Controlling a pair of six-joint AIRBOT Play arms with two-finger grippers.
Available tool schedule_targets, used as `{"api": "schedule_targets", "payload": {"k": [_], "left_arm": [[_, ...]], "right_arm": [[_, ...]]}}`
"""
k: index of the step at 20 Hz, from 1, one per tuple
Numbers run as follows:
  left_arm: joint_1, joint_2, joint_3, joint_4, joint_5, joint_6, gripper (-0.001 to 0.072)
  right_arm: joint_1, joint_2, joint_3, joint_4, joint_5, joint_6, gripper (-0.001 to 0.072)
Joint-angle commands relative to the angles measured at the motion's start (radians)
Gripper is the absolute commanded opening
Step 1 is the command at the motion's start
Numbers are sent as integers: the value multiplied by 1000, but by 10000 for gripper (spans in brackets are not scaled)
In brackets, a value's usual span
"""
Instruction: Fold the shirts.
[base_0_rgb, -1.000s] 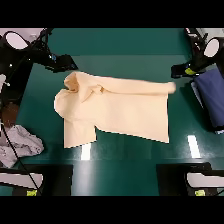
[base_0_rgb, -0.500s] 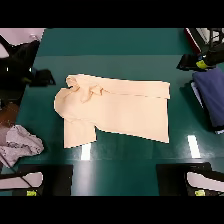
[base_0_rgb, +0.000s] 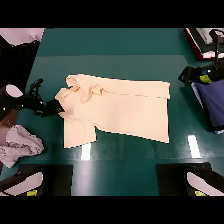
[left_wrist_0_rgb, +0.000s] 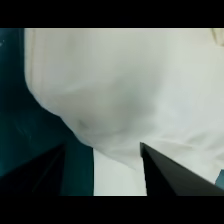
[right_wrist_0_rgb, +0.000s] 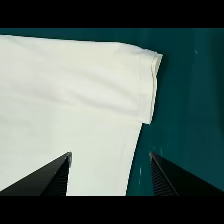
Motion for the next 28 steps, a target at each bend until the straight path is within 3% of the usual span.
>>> {"api": "schedule_targets", "payload": {"k": [1,9,10,12,14,17,22,28], "left_arm": [[1,5,-53,-36,79,-6,531],[1,-55,-52,-47,111,-49,530],[1,-55,-52,-55,122,-53,417],[1,-55,-51,-65,129,-45,26],[1,-46,-46,-66,113,-42,27],[1,-11,14,-65,23,41,27],[1,61,60,-66,-27,90,27],[1,63,60,-66,-50,90,27]], "right_arm": [[1,34,-35,2,-5,-1,554],[1,35,-24,2,17,0,554],[1,34,-24,2,26,-1,554],[1,34,-24,2,63,-1,554],[1,35,-35,-1,152,-13,554],[-1,72,-187,-2,236,-15,554],[-56,95,-532,13,234,-2,554],[10,12,-666,120,127,-2,552]]}}
